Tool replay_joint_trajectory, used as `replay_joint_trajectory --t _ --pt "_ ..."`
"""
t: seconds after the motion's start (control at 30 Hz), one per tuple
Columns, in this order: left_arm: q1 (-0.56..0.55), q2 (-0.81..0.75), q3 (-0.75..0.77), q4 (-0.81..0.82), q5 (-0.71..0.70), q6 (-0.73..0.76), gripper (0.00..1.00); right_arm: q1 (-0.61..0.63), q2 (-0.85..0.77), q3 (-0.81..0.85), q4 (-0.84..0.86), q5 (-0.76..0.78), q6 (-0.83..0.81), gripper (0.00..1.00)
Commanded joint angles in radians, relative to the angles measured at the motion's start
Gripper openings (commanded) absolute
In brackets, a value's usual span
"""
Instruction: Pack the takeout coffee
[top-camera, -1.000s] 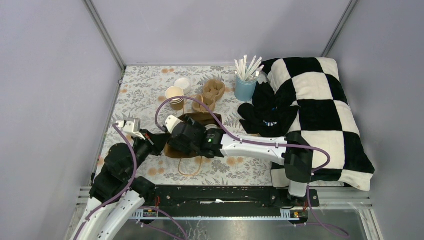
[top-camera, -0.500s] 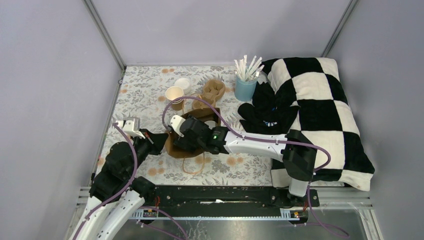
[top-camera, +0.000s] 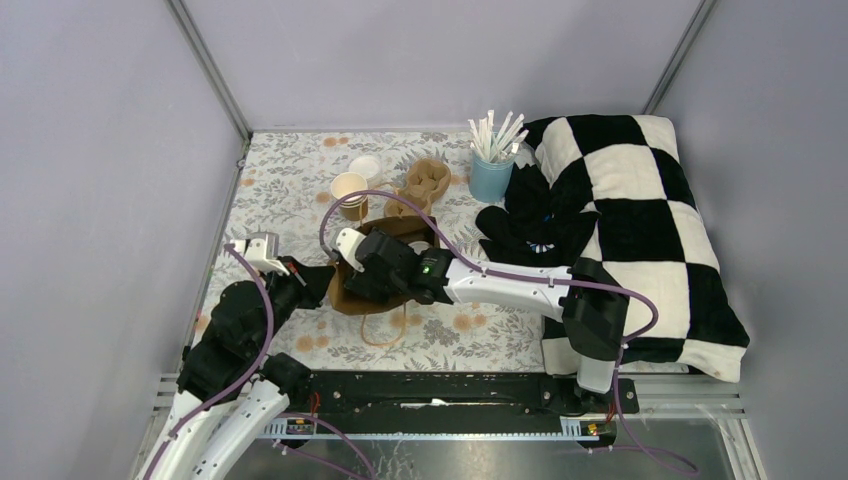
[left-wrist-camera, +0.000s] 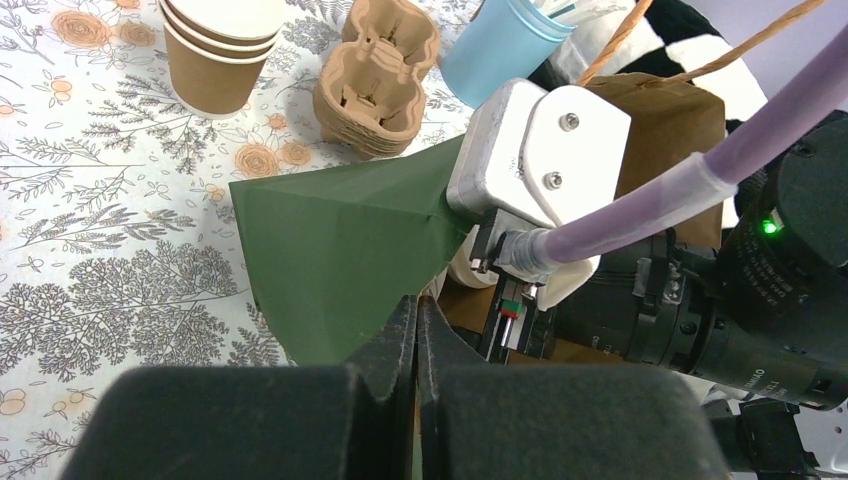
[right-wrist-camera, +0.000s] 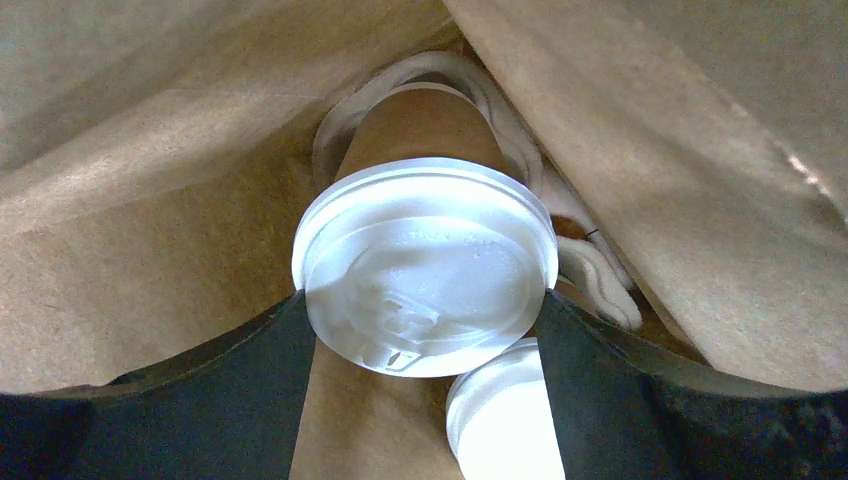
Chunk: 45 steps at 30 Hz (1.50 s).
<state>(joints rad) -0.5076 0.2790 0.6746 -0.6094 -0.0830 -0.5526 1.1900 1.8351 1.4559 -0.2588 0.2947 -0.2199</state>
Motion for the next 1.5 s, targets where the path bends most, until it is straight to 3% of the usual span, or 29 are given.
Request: replay_joint_trajectory --t 0.0,0.3,0.57,0.9,1.17,1.47 --pt "0.001 0.021 0.036 -0.008 0.003 -0.008 0.00 -0.005 0.003 0.061 0.004 -0.003 0.013 0.49" --pt "0.001 0.025 0.037 -0.011 -0.013 -0.012 0.00 0.000 -0.003 0.145 -0.089 0.006 0.013 0.52" --pt "0.002 0.026 0.027 -0.001 -0.036 -0.020 0.00 -0.001 -0.024 0.082 -0.064 -0.106 -0.198 0.52" --pt "0.001 0.017 0.022 -0.002 -0.050 -0.029 0.00 -0.007 0.043 0.111 -0.029 -0.196 -0.294 0.51" --pt "0.001 0.027 0.029 -0.013 -0.043 -0.030 0.00 -0.009 0.074 0.095 -0.009 -0.063 -0.244 0.49" --pt "0.001 0.042 0.038 -0.015 -0.043 -0.012 0.00 -0.008 0.035 0.102 -0.105 0.004 -0.175 0.48"
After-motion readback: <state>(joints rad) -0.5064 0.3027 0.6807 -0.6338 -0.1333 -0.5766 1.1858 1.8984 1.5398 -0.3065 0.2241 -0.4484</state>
